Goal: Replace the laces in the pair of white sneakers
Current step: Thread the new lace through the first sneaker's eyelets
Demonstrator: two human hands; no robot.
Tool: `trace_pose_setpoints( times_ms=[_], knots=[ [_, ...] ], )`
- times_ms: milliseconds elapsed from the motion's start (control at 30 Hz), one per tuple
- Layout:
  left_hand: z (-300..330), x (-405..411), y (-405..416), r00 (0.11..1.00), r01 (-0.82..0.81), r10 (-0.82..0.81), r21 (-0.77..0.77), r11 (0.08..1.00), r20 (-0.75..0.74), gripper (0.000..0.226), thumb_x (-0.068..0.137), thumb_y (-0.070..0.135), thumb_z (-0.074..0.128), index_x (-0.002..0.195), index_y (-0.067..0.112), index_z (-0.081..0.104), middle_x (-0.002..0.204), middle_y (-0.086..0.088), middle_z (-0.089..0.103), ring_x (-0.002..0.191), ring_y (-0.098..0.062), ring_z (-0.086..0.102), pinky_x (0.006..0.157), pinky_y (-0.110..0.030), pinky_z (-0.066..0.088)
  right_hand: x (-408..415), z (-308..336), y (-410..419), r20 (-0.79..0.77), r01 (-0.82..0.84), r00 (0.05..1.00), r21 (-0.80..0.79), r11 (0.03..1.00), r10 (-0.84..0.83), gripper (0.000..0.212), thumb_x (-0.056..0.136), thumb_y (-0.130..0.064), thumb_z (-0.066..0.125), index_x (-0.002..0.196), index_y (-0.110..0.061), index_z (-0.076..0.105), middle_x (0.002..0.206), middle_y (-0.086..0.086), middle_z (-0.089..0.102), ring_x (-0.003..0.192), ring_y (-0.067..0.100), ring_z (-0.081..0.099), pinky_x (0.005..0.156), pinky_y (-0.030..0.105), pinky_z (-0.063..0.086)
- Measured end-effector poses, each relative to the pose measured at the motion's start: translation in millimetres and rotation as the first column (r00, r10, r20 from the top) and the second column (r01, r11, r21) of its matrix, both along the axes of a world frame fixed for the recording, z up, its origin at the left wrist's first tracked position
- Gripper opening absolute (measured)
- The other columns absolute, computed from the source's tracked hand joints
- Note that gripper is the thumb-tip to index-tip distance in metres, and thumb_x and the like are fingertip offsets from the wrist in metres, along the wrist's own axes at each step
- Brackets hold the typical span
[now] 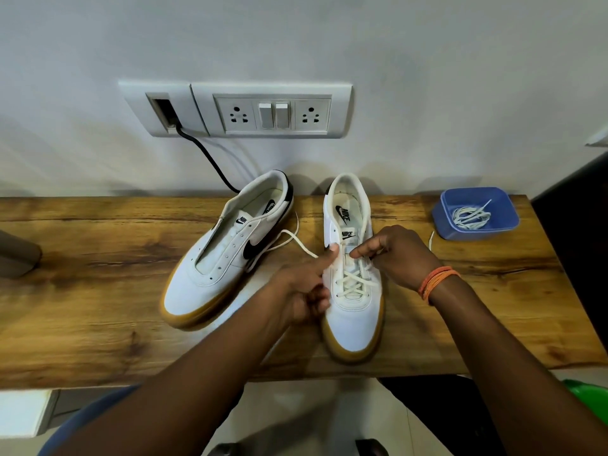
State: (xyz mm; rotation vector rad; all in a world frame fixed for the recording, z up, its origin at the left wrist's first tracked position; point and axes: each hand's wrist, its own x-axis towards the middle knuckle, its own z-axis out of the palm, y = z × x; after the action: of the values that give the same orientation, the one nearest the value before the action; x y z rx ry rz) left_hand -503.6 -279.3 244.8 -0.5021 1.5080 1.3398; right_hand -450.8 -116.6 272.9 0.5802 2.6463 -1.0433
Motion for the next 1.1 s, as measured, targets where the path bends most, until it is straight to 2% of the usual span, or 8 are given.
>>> trace_pose_setpoints(
  times_ms=[267, 433, 633, 733, 800, 833, 967, 1100],
  knots=[
    [-13.8, -4.4, -1.5, 0.972, -0.175, 0.179, 0.037, 0.984, -0.154, 0.024, 0.086, 0.022, 0.076, 0.094, 0.01, 0.057, 0.061, -0.002, 0.055, 0.048, -0.009, 0.046, 0.041, -0.019, 0.042, -1.2, -3.7, -1.0, 0.026, 0.009, 1.0, 0.034, 0.999, -0.01, 0.036, 0.09, 0.001, 0.055, 0.097, -0.026, 0.078, 0.11, -0.003, 0.073, 0.102, 0.017, 0.063, 0.094, 0.037, 0.051],
    [-19.2, -30.1, -14.1, 0.839, -0.527, 0.517, -0.016, 0.85, -0.168, 0.016, 0.09, 0.024, 0.071, 0.093, 0.014, 0.058, 0.06, 0.002, 0.049, 0.038, -0.004, 0.039, 0.039, -0.015, 0.032, -3.0, -7.6, 0.3, 0.044, 0.012, 0.999, 0.075, 0.997, -0.015, 0.035, 0.092, -0.007, 0.058, 0.089, -0.036, 0.077, 0.109, -0.009, 0.072, 0.104, 0.02, 0.062, 0.097, 0.043, 0.049],
    [-27.9, -16.9, -8.6, 0.941, -0.338, 0.337, -0.122, 0.933, -0.036, 0.033, 0.09, 0.046, 0.064, 0.089, 0.014, 0.056, 0.058, -0.001, 0.044, 0.041, -0.01, 0.039, 0.039, -0.018, 0.036, 1.7, 9.3, 1.3, 0.013, 0.046, 0.999, -0.101, 0.994, -0.045, 0.037, 0.084, 0.008, 0.055, 0.082, -0.02, 0.079, 0.087, -0.007, 0.072, 0.08, 0.003, 0.06, 0.082, 0.022, 0.05],
    [-28.3, -11.3, -2.5, 0.896, -0.442, 0.426, -0.139, 0.886, -0.128, 0.042, 0.088, 0.043, 0.065, 0.116, 0.015, 0.051, 0.088, -0.01, 0.055, 0.068, -0.021, 0.061, 0.058, -0.027, 0.053, 1.7, 10.1, 15.2, -0.096, 0.176, 0.979, -0.069, 0.982, -0.182, 0.034, 0.081, 0.007, 0.056, 0.072, -0.019, 0.074, 0.078, -0.006, 0.071, 0.076, 0.008, 0.062, 0.069, 0.02, 0.044],
    [-23.6, -7.3, 0.0, 0.812, -0.57, 0.528, -0.139, 0.81, -0.25, 0.041, 0.083, 0.034, 0.065, 0.11, 0.017, 0.04, 0.113, -0.016, 0.057, 0.102, -0.029, 0.064, 0.081, -0.039, 0.055, 1.4, 6.2, 27.4, -0.067, 0.18, 0.983, 0.112, 0.977, -0.173, 0.025, 0.085, 0.002, 0.058, 0.082, -0.02, 0.07, 0.089, -0.003, 0.068, 0.089, 0.017, 0.063, 0.075, 0.024, 0.046],
    [-17.8, -3.6, 0.9, 0.777, -0.592, 0.544, -0.075, 0.802, -0.318, 0.035, 0.083, 0.028, 0.064, 0.105, 0.018, 0.04, 0.111, -0.016, 0.057, 0.098, -0.026, 0.064, 0.079, -0.038, 0.055, 2.2, 4.3, 32.6, -0.011, 0.161, 0.987, 0.184, 0.97, -0.162, 0.02, 0.085, -0.001, 0.061, 0.093, -0.017, 0.07, 0.099, 0.002, 0.067, 0.097, 0.021, 0.062, 0.082, 0.028, 0.048],
    [7.5, 12.3, 4.1, 0.722, -0.297, 0.242, 0.026, 0.955, -0.648, 0.018, 0.089, 0.018, 0.062, 0.103, 0.02, 0.05, 0.085, 0.004, 0.056, 0.073, -0.011, 0.054, 0.068, -0.029, 0.044, 7.8, -13.2, 40.1, 0.296, -0.041, 0.954, 0.31, 0.95, -0.056, 0.056, 0.088, -0.018, 0.068, 0.14, -0.021, 0.046, 0.139, 0.015, 0.043, 0.114, 0.034, 0.055, 0.096, 0.041, 0.049],
    [8.3, 21.0, 7.7, 0.578, -0.029, 0.029, 0.015, 0.999, -0.815, 0.009, 0.091, 0.018, 0.063, 0.096, 0.02, 0.056, 0.08, 0.006, 0.059, 0.065, 0.001, 0.053, 0.065, -0.016, 0.044, 8.1, -35.0, 26.6, 0.421, -0.245, 0.901, 0.301, 0.921, 0.102, 0.03, 0.091, -0.024, 0.058, 0.121, -0.022, 0.053, 0.139, 0.012, 0.025, 0.099, 0.03, 0.057, 0.09, 0.042, 0.052]
  ],
)
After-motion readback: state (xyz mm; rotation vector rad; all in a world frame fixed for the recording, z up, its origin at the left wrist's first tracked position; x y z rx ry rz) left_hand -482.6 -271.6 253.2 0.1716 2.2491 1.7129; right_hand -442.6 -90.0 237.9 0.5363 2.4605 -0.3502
